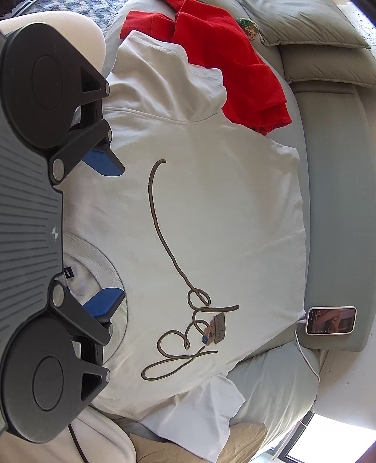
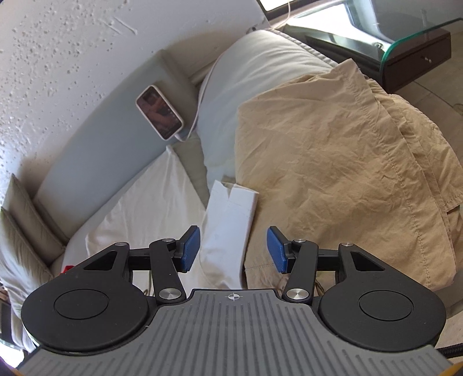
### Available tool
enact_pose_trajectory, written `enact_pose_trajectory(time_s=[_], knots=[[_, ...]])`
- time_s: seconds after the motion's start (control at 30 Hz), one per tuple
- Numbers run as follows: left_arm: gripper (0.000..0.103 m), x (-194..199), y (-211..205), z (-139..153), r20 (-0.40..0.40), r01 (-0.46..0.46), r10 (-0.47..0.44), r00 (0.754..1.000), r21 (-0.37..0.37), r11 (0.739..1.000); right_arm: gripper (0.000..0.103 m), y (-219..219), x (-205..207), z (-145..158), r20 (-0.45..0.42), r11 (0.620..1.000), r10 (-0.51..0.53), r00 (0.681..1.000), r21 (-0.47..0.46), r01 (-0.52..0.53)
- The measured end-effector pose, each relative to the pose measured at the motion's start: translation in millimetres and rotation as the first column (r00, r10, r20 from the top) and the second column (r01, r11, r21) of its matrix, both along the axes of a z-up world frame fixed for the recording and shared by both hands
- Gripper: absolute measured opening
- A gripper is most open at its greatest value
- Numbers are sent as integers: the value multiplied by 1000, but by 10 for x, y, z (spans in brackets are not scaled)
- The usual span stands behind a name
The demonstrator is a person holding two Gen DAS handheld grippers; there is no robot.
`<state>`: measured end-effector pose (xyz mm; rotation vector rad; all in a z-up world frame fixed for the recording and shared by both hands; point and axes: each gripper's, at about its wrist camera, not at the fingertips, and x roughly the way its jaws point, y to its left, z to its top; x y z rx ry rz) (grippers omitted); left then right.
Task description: Fold clothes
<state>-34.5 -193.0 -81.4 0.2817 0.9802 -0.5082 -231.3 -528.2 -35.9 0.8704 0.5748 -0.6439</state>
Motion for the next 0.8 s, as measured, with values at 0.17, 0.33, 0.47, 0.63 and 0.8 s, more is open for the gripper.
enact_pose_trajectory(time_s=[0.17,0.33,0.47,0.63,0.8], knots=[[84,0,-6,-14,-6,1,-1,1000,3,1000,53,23,1,-16,1,1000,3,1000,1,-3],[84,-11,-5,-13,-7,5,-5,1000,4,1000,53,28,-14,-32,6,1000,-4,1000,2,4],[84,-4,7,-12,-7,-4,4,1000,4,1000,53,6,-18,-41,19,1000,-12,1000,-3,12],[84,4,20,-20,-6,-10,10,1000,7,1000,53,-108,-20,-90,59,999,-49,997,-6,49],[84,15,1,-46,-12,-7,7,1000,18,1000,49,-289,10,-214,85,996,-73,994,48,69]])
